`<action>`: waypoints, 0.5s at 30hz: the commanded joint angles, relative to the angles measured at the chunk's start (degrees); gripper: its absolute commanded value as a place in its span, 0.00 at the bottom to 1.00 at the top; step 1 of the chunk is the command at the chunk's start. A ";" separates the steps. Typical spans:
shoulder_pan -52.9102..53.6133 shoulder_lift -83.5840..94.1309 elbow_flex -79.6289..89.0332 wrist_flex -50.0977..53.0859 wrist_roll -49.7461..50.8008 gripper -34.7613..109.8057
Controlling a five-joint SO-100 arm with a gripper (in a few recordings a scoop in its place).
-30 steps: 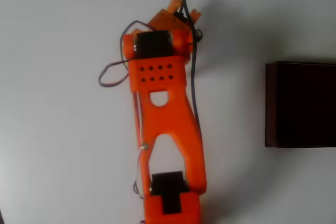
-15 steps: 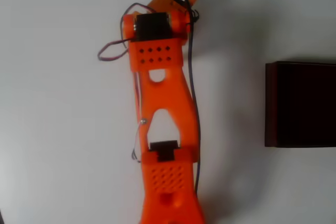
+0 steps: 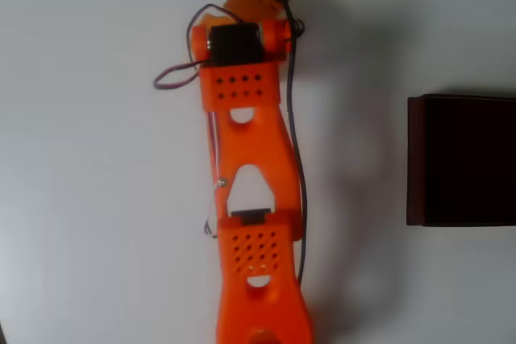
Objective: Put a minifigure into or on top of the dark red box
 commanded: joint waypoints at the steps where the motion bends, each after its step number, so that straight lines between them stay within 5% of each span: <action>1: 0.70 -0.44 -4.13 0.79 -0.97 0.40; 15: 3.43 -3.25 -7.73 0.79 -5.62 0.36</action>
